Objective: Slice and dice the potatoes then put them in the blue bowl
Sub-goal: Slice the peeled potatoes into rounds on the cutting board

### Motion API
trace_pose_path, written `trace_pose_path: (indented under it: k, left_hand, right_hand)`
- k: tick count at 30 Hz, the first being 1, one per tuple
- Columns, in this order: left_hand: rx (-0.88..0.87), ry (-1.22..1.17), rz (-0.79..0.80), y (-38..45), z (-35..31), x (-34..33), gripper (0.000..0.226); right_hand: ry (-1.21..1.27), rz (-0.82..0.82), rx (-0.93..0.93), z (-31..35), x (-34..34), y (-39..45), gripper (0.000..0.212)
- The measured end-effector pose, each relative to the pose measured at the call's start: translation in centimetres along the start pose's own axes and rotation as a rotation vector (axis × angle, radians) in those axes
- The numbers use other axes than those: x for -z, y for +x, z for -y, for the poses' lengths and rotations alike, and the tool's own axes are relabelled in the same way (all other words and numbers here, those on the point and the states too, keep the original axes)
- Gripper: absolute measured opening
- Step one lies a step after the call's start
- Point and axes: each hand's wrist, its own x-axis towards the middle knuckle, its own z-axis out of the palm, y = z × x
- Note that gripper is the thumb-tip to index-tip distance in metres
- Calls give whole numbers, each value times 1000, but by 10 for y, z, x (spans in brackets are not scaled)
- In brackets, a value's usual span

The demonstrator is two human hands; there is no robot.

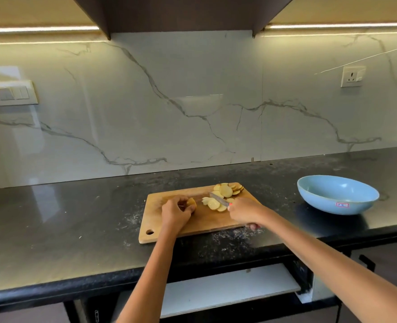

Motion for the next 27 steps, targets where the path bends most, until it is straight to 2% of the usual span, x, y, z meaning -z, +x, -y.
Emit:
trace_pose_path:
  k: [6,9,13,20,27]
  left_hand:
    - [-1,-11,17,2,2,-1,33]
    - [-2,-5,13,2,2,-1,35]
    - [-7,-9,-9,1,2,0,37]
    - [11,-35,-14,-1,-1,0,36]
    - [7,-34,-21,1,1,0,35]
  right_hand:
    - [218,44,-19,5,0,11,32]
    - [103,-30,83,20,-9,3,37]
    - [-19,-103,174,38,-24,2,28]
    - [-46,-162,147,46,-37,6,12]
    - [2,-85,151,58,-33,14,30]
